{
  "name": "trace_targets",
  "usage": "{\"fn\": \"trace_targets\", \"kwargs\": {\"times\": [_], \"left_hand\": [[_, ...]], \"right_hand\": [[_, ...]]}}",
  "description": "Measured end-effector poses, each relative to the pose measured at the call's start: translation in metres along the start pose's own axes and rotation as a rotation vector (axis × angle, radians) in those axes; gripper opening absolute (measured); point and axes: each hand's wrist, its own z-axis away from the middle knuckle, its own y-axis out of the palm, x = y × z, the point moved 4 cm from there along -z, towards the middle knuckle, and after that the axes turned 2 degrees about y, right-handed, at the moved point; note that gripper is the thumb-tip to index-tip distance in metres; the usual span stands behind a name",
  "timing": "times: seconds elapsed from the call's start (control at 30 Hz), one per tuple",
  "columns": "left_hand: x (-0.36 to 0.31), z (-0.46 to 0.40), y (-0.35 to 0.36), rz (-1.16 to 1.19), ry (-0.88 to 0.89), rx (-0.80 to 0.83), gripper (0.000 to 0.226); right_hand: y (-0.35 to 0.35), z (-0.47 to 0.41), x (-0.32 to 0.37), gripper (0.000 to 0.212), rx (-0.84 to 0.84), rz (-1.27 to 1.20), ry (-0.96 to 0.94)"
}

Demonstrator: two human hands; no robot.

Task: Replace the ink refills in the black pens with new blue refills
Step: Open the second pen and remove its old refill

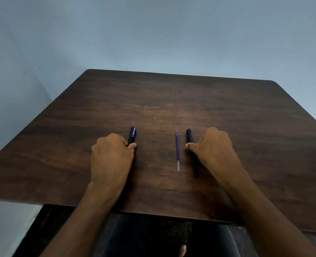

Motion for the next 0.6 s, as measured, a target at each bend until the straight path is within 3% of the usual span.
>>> {"fn": "trace_targets", "kwargs": {"times": [0.37,0.6], "left_hand": [[0.0011,-0.0060,0.0033,0.037,-0.025,-0.009,0.028],[0.0017,-0.0041,0.0013,0.108,-0.018,-0.005,0.034]], "right_hand": [[-0.0013,0.0066,0.0036,0.042,0.093,-0.031,-0.001],[-0.0053,0.0088,-0.0026,0.041,0.023,-0.097,0.021]]}}
